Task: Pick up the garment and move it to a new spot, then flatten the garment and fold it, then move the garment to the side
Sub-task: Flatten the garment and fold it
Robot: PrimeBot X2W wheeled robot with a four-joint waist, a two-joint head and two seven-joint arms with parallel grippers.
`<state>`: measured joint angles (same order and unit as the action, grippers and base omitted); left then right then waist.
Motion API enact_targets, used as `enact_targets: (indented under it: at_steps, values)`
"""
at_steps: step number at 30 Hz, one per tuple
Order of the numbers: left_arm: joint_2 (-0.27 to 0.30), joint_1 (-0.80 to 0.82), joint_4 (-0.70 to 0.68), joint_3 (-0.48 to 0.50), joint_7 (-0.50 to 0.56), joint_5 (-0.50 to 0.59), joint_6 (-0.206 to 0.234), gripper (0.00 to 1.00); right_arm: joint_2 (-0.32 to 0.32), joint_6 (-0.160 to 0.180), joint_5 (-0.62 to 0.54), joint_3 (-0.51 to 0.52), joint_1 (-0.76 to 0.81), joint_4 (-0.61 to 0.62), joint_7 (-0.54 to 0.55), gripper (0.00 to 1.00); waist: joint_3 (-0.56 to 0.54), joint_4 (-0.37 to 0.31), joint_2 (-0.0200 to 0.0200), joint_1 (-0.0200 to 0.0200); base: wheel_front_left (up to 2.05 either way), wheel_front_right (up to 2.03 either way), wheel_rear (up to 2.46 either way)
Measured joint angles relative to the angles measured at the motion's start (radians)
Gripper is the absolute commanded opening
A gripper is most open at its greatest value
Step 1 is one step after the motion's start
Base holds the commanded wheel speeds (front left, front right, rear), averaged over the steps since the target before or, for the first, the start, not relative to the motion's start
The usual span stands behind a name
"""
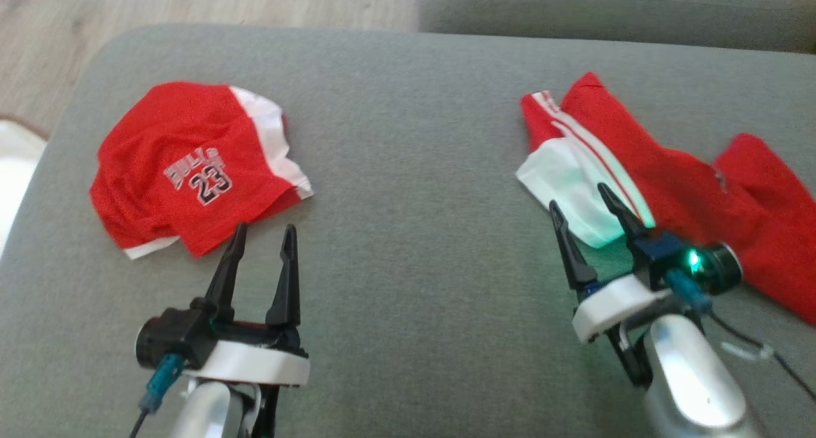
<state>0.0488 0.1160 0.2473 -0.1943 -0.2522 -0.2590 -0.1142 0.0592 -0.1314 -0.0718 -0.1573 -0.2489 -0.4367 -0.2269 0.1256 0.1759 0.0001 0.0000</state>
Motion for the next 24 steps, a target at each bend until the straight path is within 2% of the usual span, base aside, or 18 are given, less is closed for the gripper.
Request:
enact_targets:
  at_steps: [8,13,20,21,22,23,24]
  values:
    - [0.000,0.030,0.004,-0.033,0.000,-0.030,0.001,1.00,0.028,0.000,0.027,-0.038,-0.163,-0.231,0.044,1.00,0.057,0.077,0.0000,0.0001,0.00,0.00,0.00]
    - [-0.001,0.056,0.003,-0.059,0.000,-0.032,0.002,1.00,0.082,0.000,0.042,-0.052,-0.258,-0.349,0.062,1.00,0.096,0.116,0.0000,0.0002,0.00,0.00,0.00]
    - [-0.001,0.076,0.002,-0.069,0.000,-0.041,0.009,1.00,0.088,0.000,0.081,-0.055,-0.341,-0.474,0.069,1.00,0.134,0.154,0.0000,0.0001,0.00,0.00,0.00]
    - [-0.001,0.078,0.002,-0.069,0.000,-0.041,0.009,1.00,0.088,0.000,0.086,-0.058,-0.349,-0.485,0.069,0.95,0.136,0.157,0.0000,0.0001,0.00,0.00,0.00]
    - [-0.001,0.081,0.002,-0.070,0.000,-0.041,0.009,1.00,0.088,0.000,0.093,-0.061,-0.360,-0.497,0.068,0.60,0.136,0.158,0.0000,0.0001,0.00,0.00,0.00]
    - [-0.001,0.083,0.002,-0.070,0.000,-0.041,0.010,1.00,0.088,0.000,0.098,-0.065,-0.369,-0.508,0.066,0.18,0.135,0.158,0.0000,0.0001,0.00,0.00,0.00]
    - [-0.001,0.085,0.002,-0.071,0.000,-0.041,0.010,1.00,0.087,0.000,0.103,-0.070,-0.376,-0.519,0.056,0.00,0.134,0.157,0.0000,0.0001,0.00,0.00,0.00]
